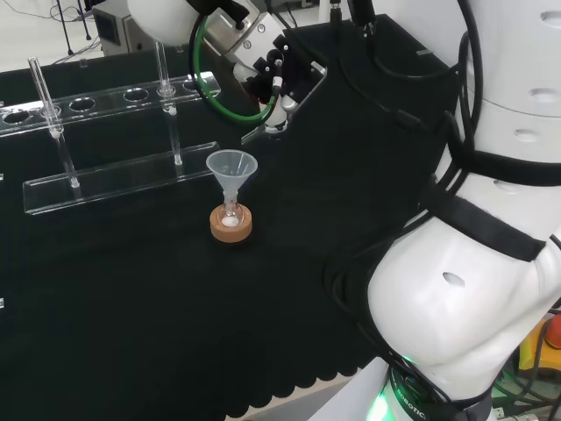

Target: Pour all the NaCl from the weighing funnel into the round-bottom flask.

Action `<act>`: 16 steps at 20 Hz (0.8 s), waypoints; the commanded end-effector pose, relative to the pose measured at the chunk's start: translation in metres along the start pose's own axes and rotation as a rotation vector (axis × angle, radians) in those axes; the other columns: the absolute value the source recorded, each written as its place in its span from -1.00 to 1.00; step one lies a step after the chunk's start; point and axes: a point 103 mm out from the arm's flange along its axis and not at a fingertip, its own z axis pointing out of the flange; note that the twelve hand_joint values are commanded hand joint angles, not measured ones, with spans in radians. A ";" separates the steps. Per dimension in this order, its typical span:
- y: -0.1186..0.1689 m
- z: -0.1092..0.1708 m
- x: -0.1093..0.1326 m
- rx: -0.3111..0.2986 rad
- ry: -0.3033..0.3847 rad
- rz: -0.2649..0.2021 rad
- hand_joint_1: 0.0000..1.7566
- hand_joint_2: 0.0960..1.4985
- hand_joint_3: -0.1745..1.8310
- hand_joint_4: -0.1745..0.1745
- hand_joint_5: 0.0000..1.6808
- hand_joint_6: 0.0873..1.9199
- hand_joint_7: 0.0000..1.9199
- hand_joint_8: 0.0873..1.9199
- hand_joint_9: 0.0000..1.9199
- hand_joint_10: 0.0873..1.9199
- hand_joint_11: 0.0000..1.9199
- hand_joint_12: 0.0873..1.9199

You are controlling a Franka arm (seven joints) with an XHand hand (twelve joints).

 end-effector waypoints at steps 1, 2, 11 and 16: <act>0.007 0.006 -0.006 0.011 0.044 -0.006 0.27 -0.21 -0.12 1.00 0.46 -0.25 -0.04 -0.50 0.36 -0.98 0.08 -0.09; 0.008 0.006 -0.006 0.007 0.048 -0.009 0.27 -0.21 -0.12 1.00 0.46 -0.25 -0.04 -0.50 0.36 -0.98 0.08 -0.09; 0.019 0.016 -0.019 0.004 0.117 -0.018 0.27 -0.21 -0.12 1.00 0.46 -0.25 -0.04 -0.50 0.36 -0.98 0.08 -0.09; 0.020 0.024 -0.027 -0.002 0.161 -0.015 0.27 -0.21 -0.12 1.00 0.46 -0.24 -0.04 -0.50 0.36 -0.98 0.08 -0.09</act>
